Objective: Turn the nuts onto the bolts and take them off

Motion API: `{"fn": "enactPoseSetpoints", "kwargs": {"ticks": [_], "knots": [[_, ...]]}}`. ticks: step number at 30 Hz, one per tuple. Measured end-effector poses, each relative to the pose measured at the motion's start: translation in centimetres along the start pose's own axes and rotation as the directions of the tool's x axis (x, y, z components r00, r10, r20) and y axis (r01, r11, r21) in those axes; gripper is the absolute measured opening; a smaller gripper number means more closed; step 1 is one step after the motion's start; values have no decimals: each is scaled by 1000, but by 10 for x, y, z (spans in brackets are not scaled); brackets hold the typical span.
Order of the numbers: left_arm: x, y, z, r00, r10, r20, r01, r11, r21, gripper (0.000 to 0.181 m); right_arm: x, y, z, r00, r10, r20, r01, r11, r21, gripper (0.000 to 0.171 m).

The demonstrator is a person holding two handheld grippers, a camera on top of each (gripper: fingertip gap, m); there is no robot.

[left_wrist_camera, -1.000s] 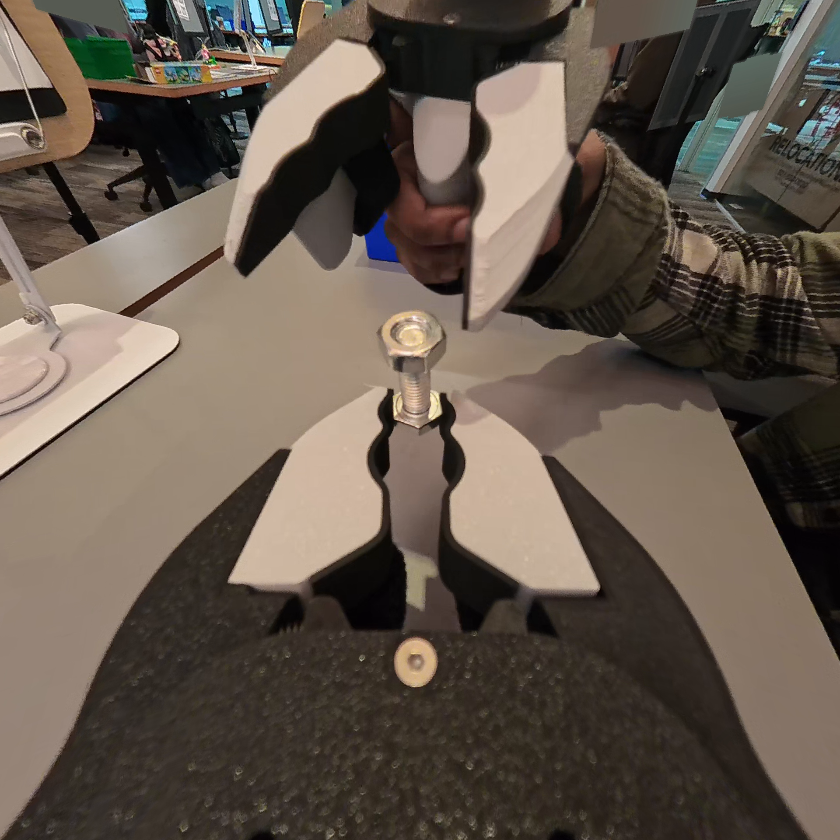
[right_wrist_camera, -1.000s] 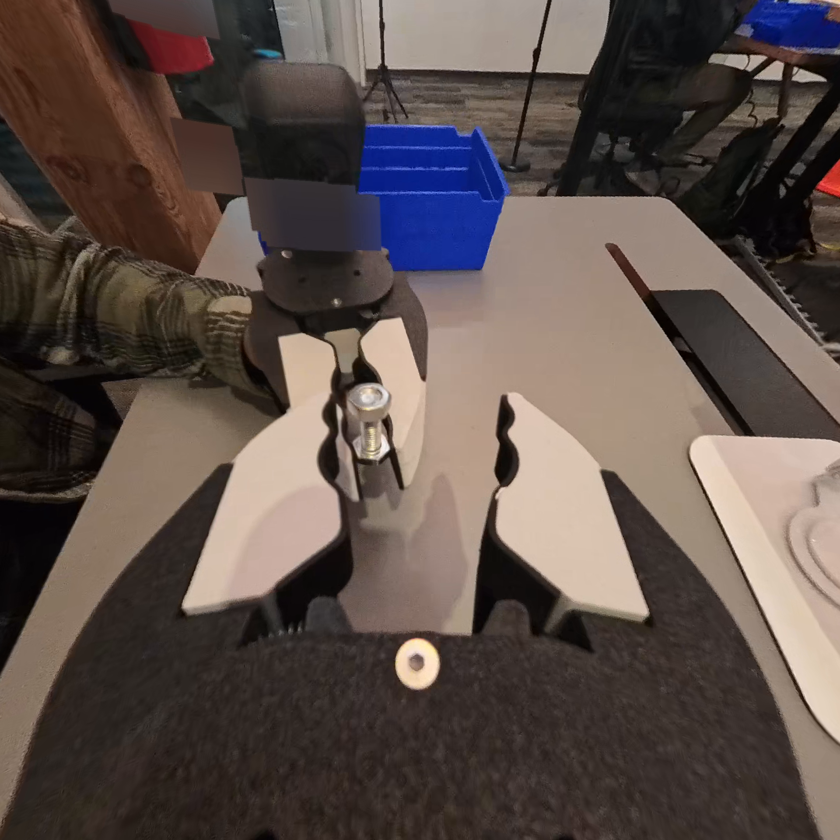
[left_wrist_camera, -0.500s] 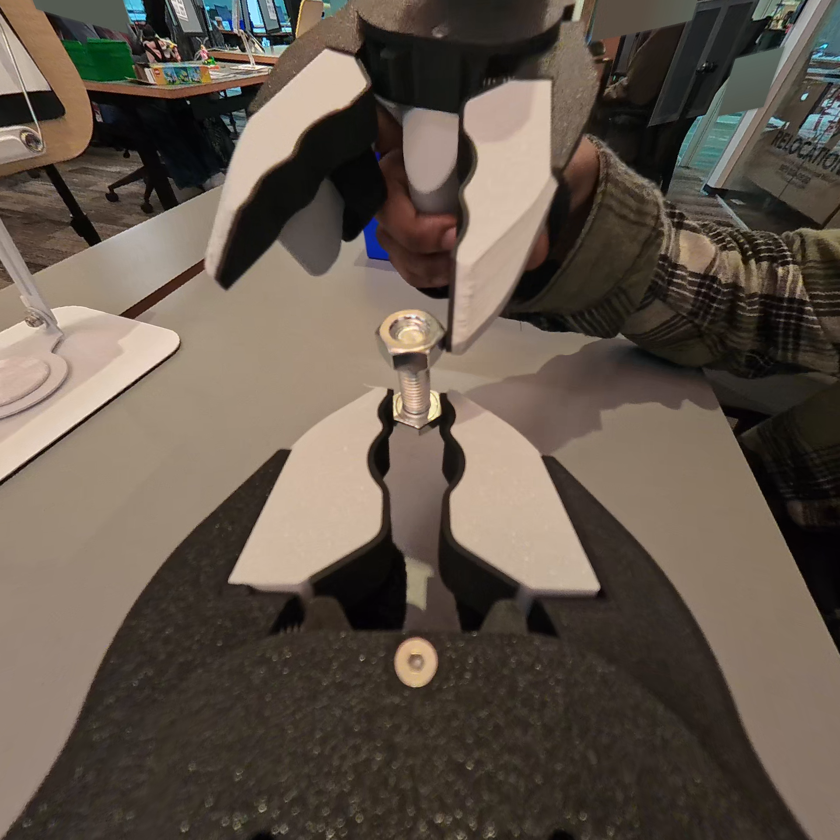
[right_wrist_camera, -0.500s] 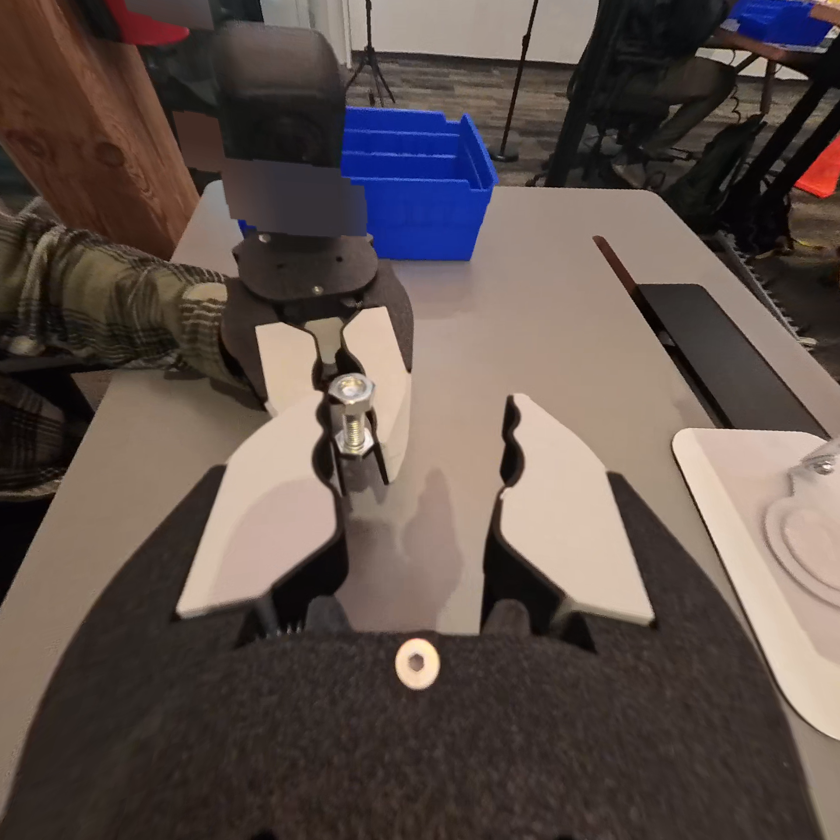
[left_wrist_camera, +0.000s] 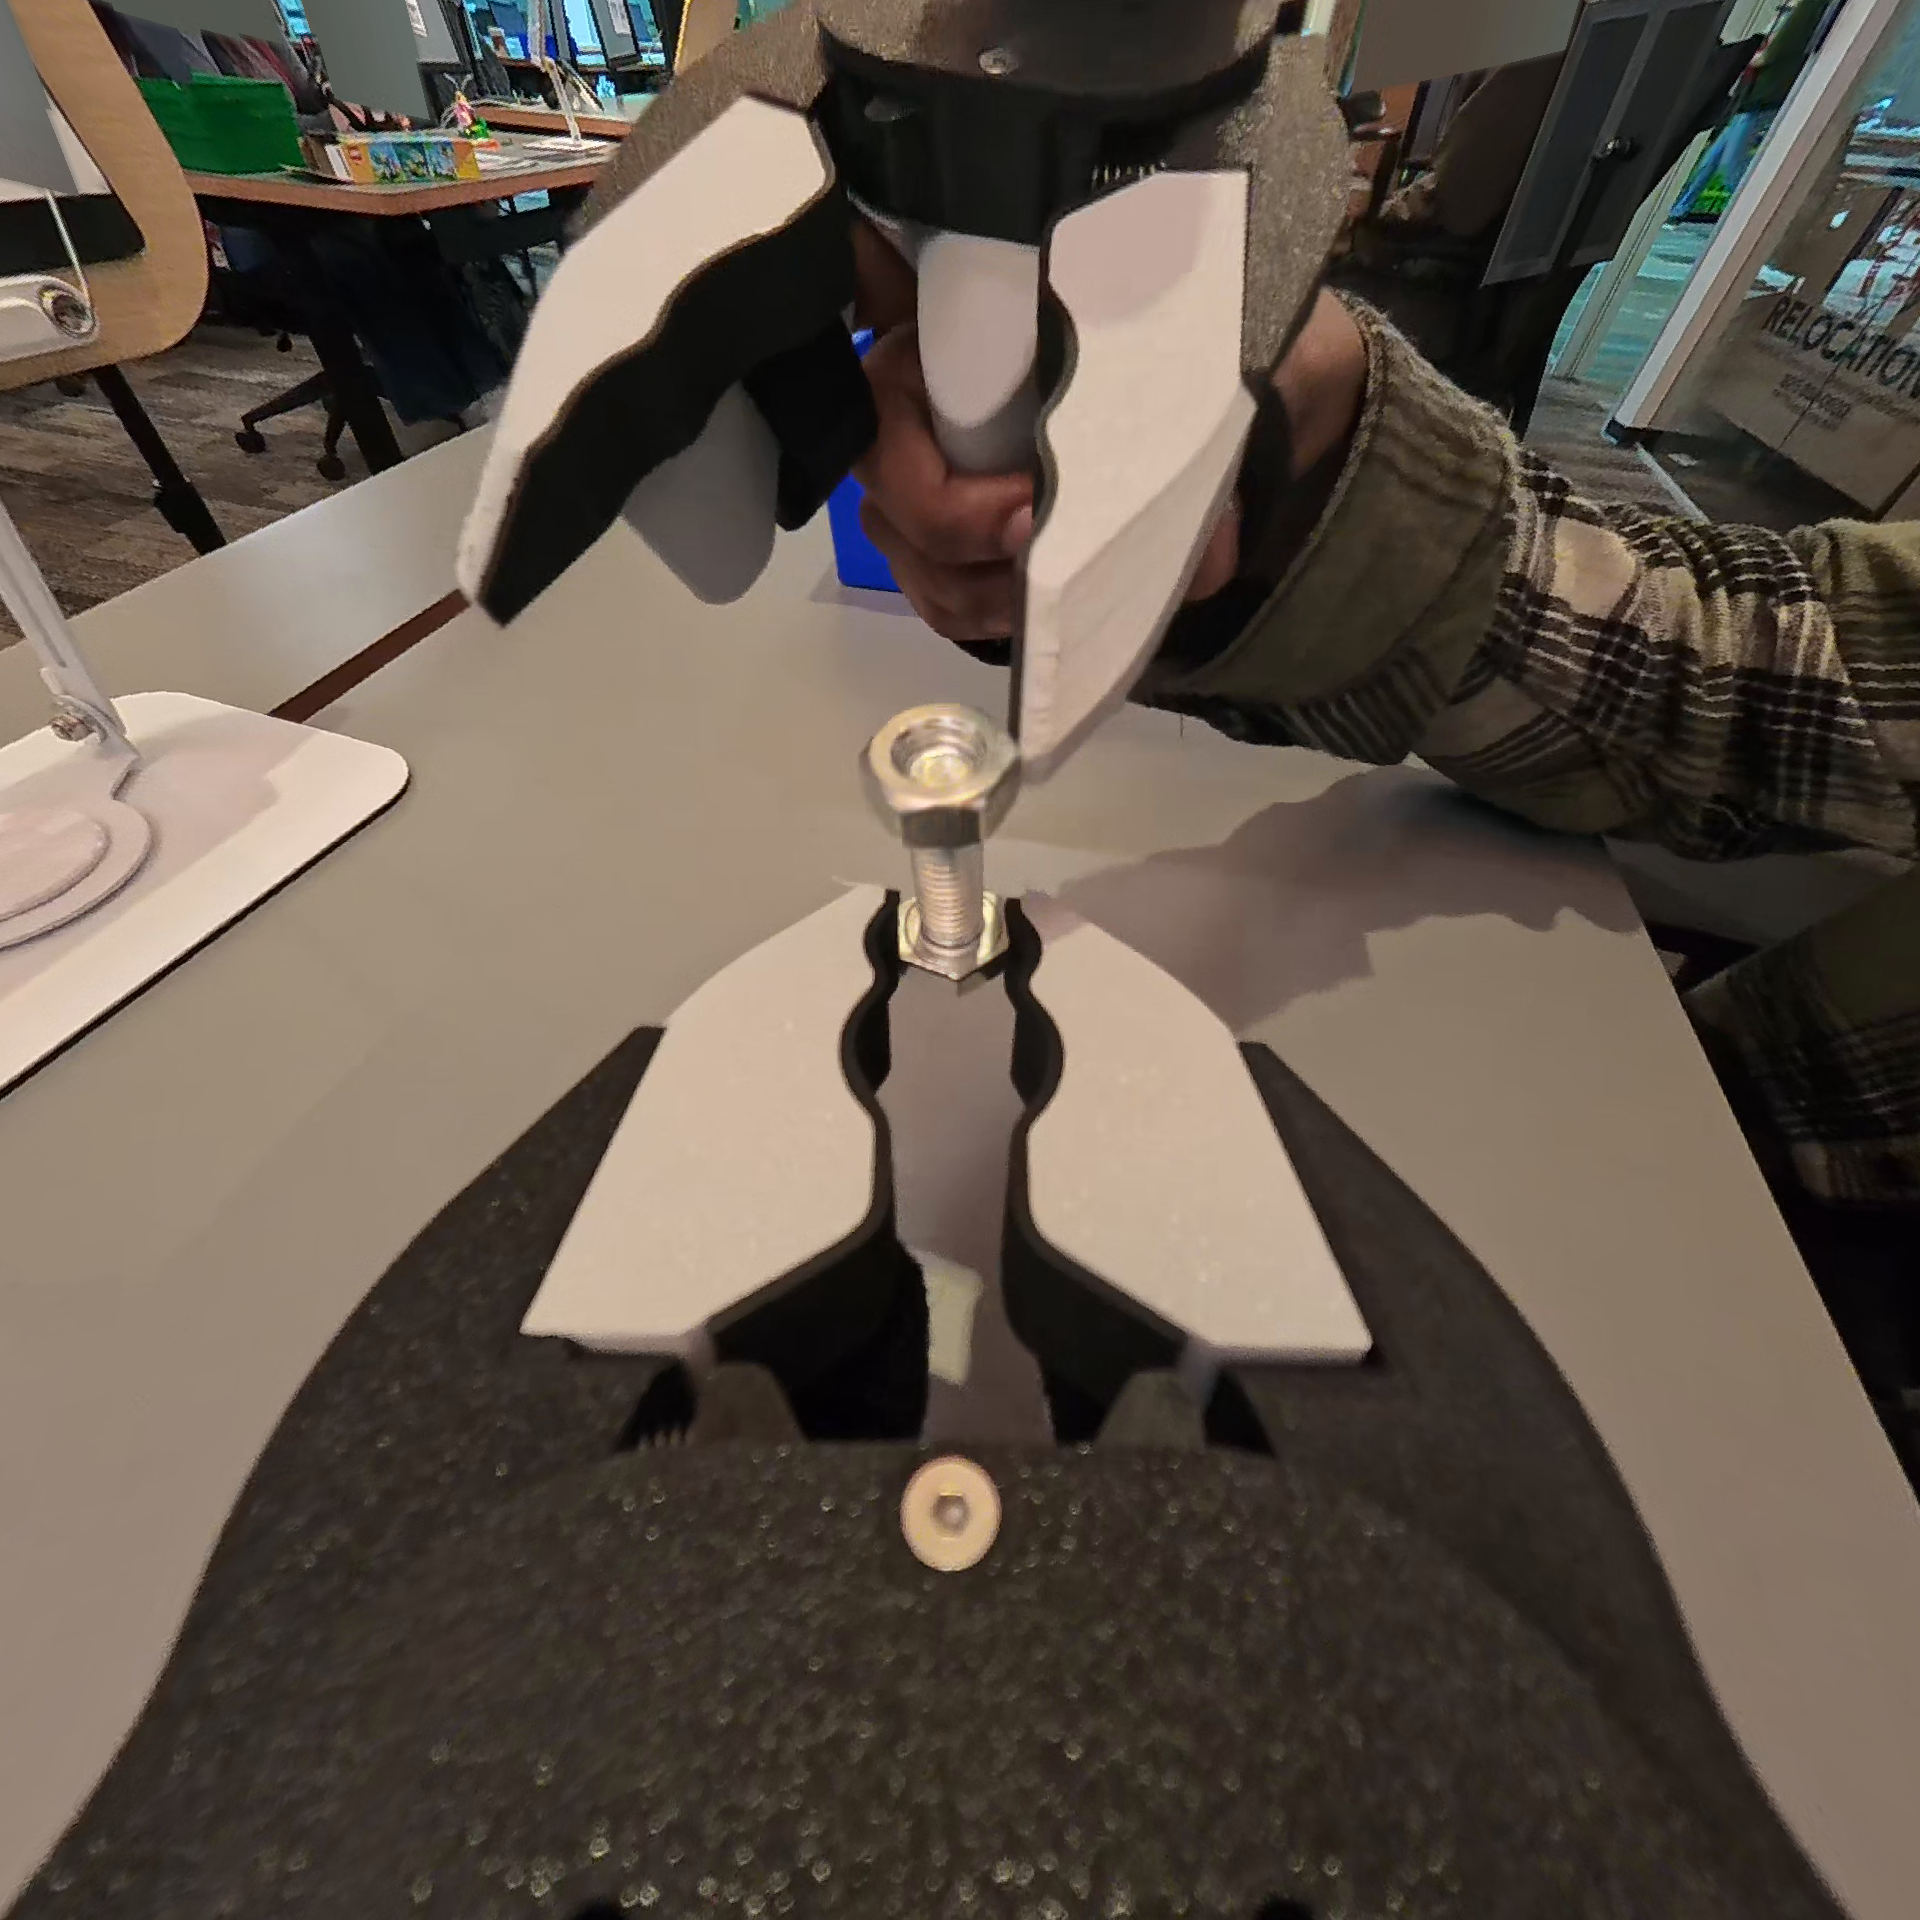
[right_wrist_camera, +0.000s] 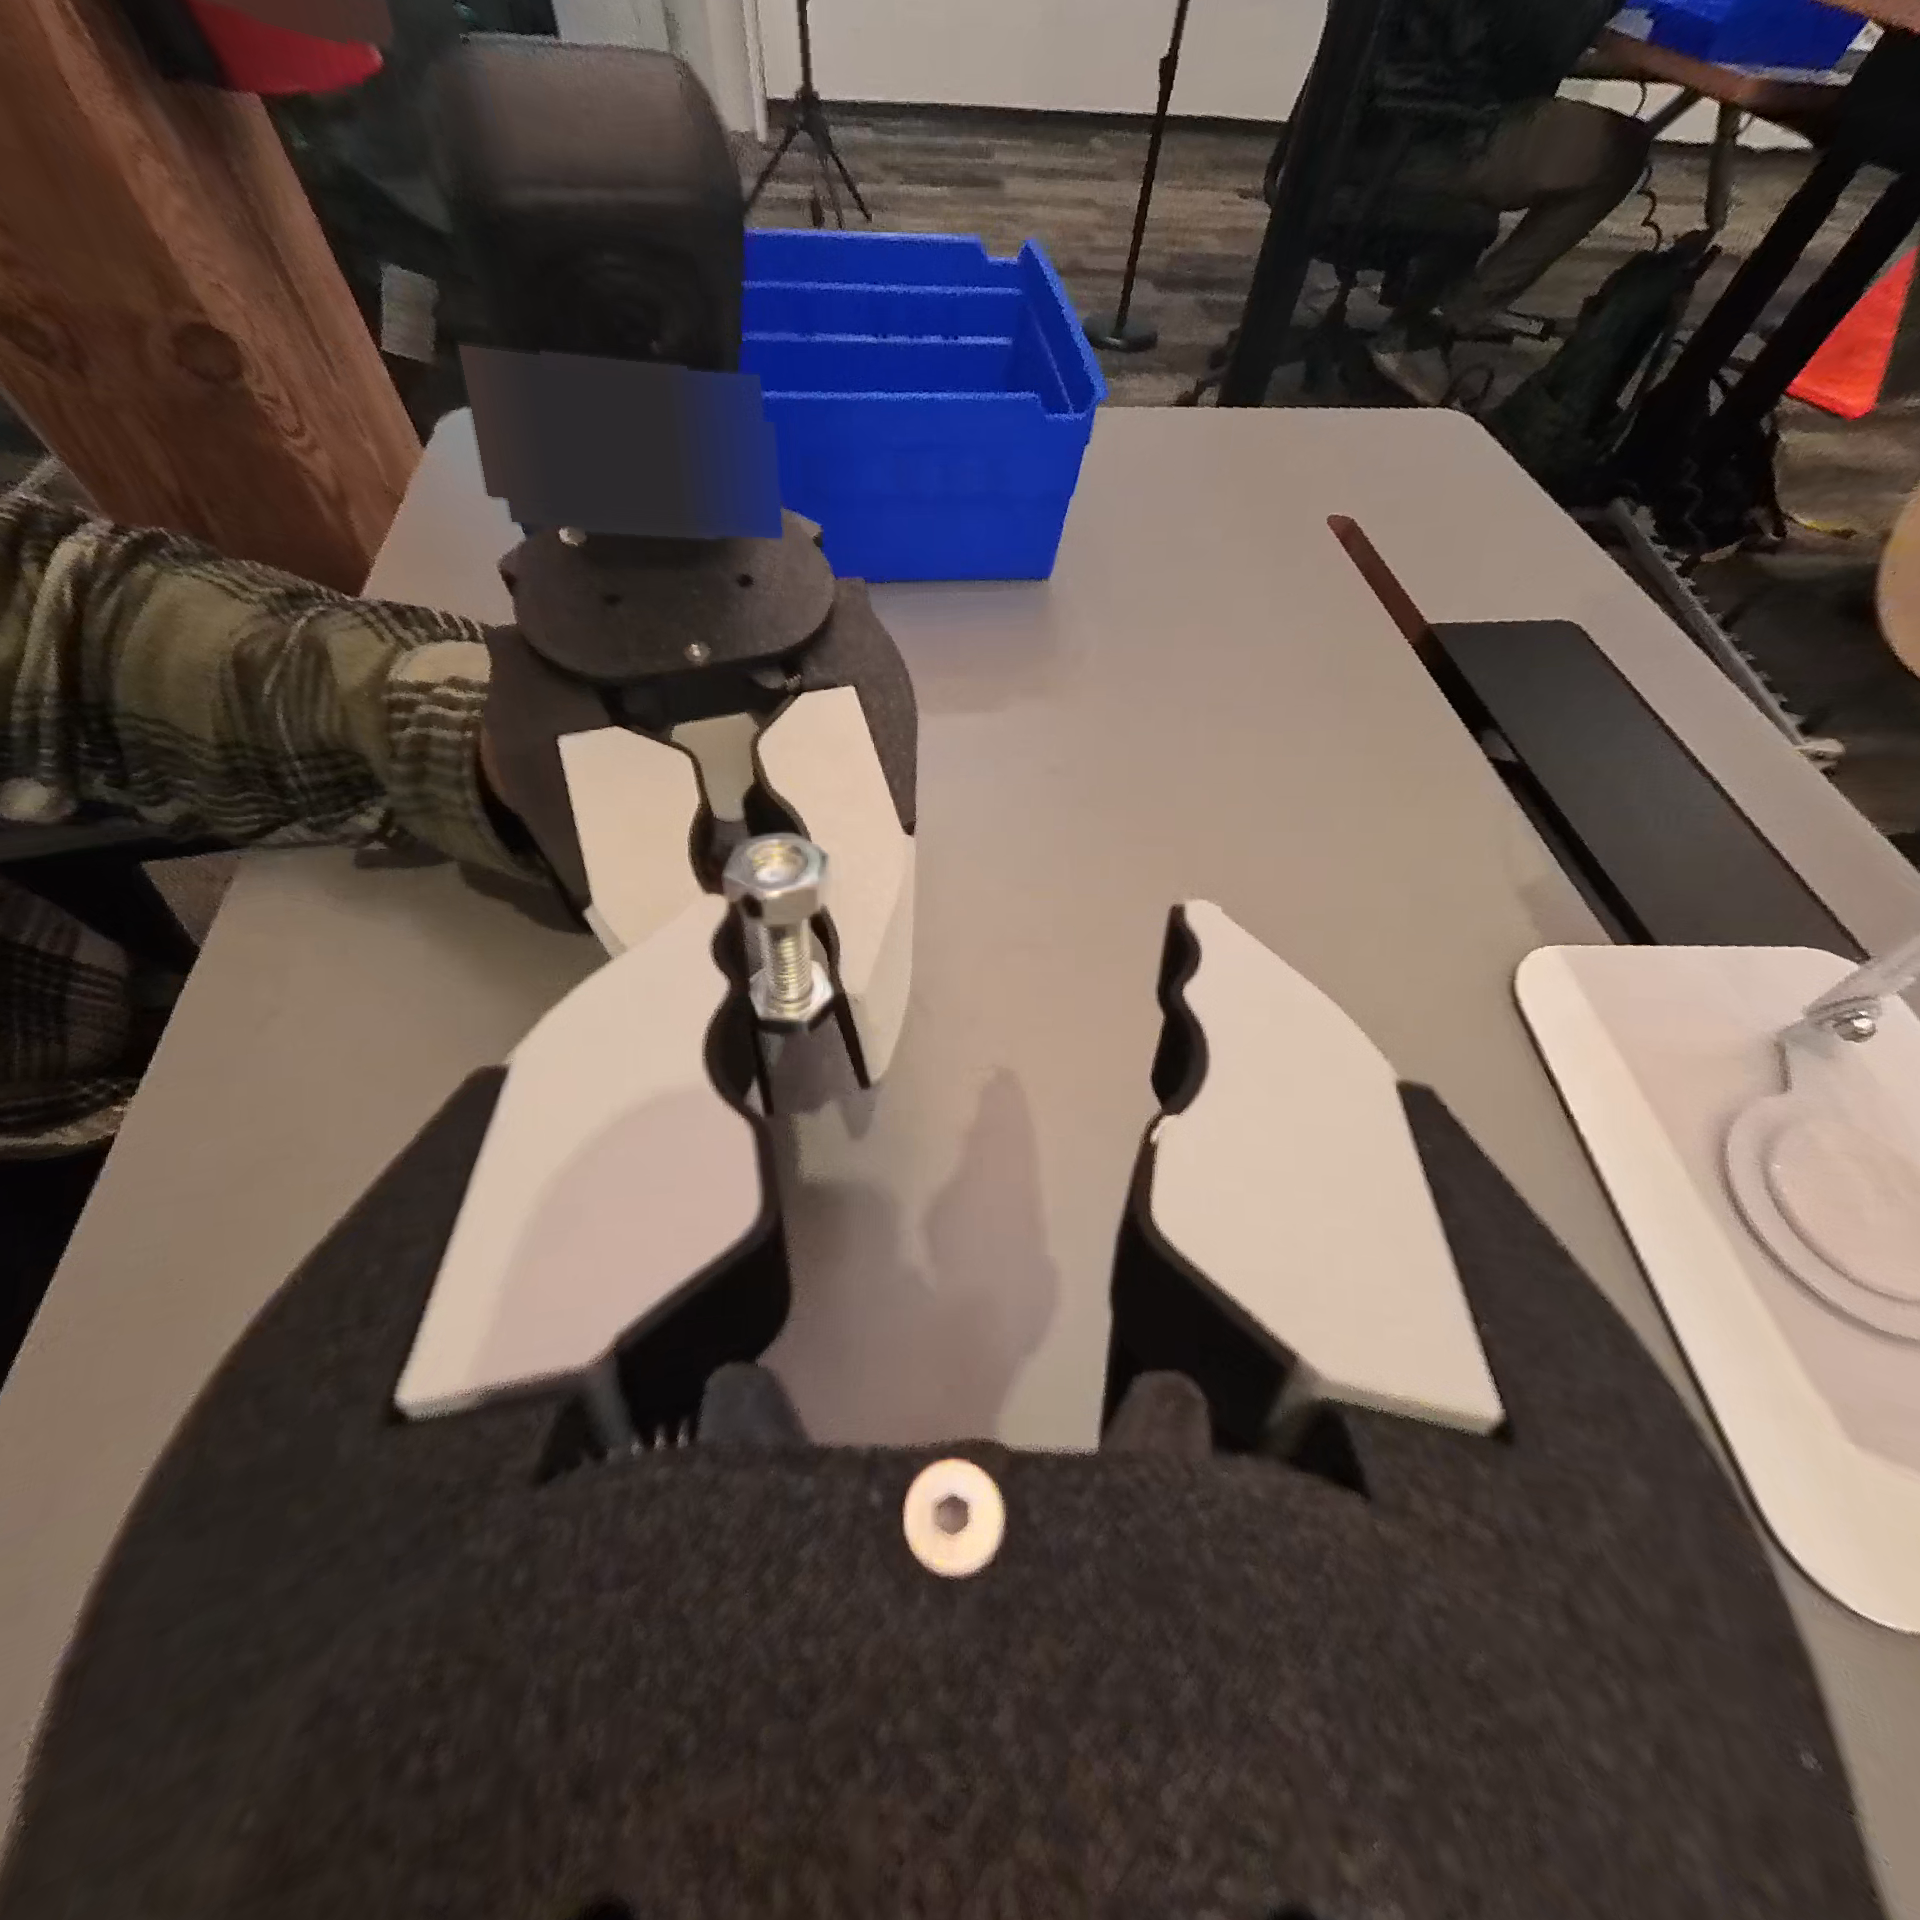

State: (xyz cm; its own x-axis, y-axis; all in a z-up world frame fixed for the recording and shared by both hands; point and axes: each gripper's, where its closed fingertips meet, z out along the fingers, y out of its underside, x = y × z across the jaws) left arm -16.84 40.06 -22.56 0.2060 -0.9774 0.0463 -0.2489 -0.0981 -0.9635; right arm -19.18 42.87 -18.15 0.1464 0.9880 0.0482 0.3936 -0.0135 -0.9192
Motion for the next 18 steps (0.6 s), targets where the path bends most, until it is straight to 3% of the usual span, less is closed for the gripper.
{"fn": "enactPoseSetpoints", "kwargs": {"ticks": [4, 8, 12, 18], "knots": [[0, 1, 1, 1000, -1, 1, 1, 1000, -6, 19, -11, -5, 2, 999, -15, 44, 14, 1000, 8, 72], [-1, 2, 1, 1000, 7, 9, -7, 1000, -13, 19, -28, -3, 12, 994, -35, 99, 38, 999, -33, 56], [2, 1, 2, 1000, 21, 4, -21, 1000, -13, 19, -37, 2, 13, 988, -36, 151, 47, 997, -68, 19], [7, -3, 1, 999, 32, -24, -32, 999, 7, 19, -42, -1, 6, 972, -61, 226, 64, 998, -7, 19]]}}
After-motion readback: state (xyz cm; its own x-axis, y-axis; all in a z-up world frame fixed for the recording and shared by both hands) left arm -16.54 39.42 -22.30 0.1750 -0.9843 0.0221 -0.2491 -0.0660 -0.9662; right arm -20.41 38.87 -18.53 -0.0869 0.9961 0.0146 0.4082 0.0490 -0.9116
